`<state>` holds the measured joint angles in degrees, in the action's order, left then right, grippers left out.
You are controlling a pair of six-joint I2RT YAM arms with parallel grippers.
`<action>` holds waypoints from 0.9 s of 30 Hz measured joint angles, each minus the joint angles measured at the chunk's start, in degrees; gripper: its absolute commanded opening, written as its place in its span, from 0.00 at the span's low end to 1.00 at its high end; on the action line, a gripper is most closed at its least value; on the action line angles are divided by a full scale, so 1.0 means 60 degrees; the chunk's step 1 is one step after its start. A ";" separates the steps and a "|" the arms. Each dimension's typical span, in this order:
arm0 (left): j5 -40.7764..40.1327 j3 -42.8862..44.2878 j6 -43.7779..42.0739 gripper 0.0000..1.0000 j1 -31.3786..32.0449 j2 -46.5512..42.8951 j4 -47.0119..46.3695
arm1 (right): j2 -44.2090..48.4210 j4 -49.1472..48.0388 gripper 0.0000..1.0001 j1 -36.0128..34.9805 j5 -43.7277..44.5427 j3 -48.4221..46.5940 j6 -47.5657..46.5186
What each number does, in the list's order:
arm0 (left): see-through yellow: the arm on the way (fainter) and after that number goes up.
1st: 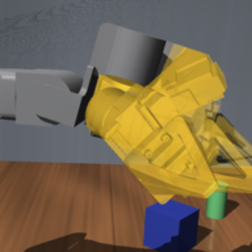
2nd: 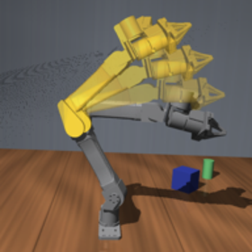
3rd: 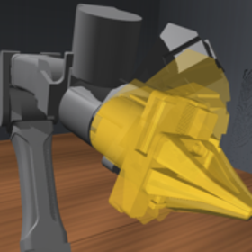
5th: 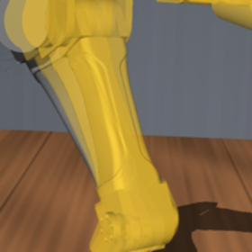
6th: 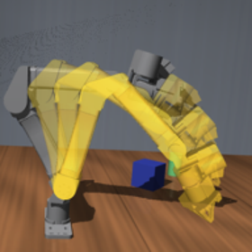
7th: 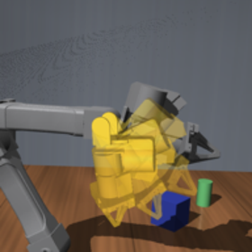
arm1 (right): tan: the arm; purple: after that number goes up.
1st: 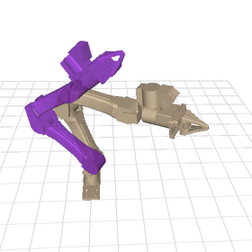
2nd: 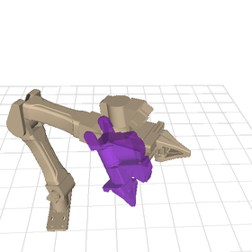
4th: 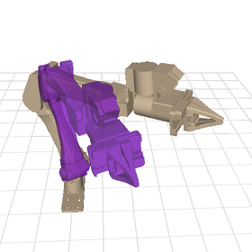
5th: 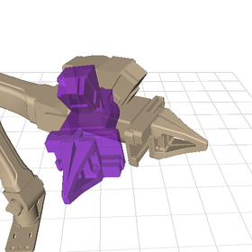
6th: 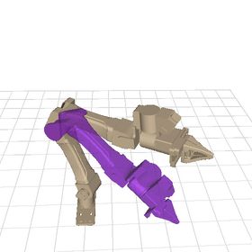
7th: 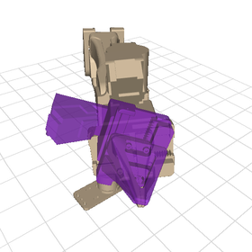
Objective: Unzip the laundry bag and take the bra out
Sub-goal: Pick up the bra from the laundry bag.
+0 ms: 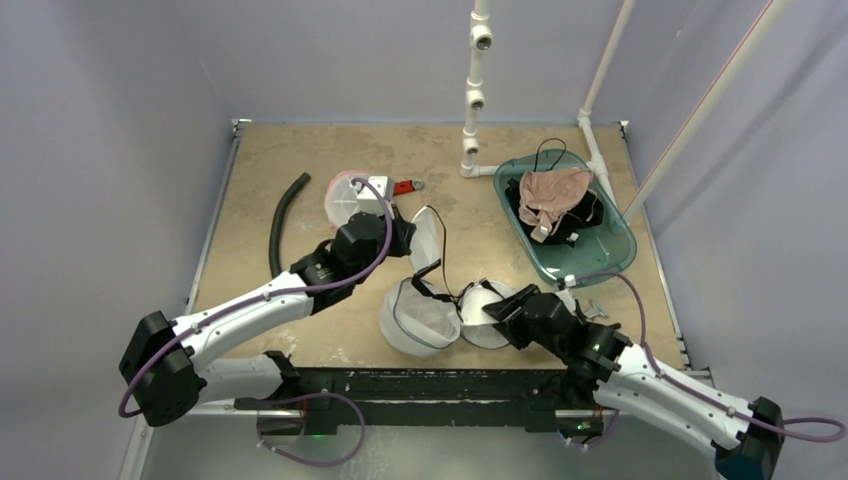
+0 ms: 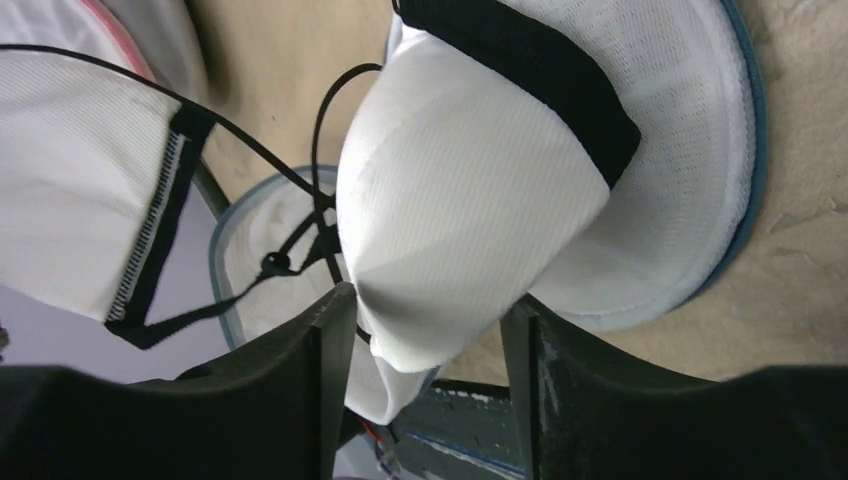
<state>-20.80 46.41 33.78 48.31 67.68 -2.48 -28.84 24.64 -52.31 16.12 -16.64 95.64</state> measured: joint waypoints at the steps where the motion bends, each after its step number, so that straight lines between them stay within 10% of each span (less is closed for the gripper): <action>1: 0.0036 0.0000 0.0000 0.00 0.0018 0.0000 0.0000 | -0.0069 -0.0080 0.45 0.0000 0.0146 -0.0007 -0.0044; 8: 0.0433 0.0000 0.0000 0.00 0.0036 0.0000 0.0007 | -0.0583 -0.0849 0.00 0.0000 0.0903 -0.0270 -0.0608; 27: 0.1654 0.0729 0.1155 0.00 0.0036 0.0612 -0.0688 | -0.5832 0.0834 0.00 -0.0732 0.3493 -0.8495 -0.9380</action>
<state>-10.87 50.78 40.71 48.53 71.35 -6.61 -63.83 29.65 -56.71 37.08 -67.61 39.35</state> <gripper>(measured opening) 0.012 0.015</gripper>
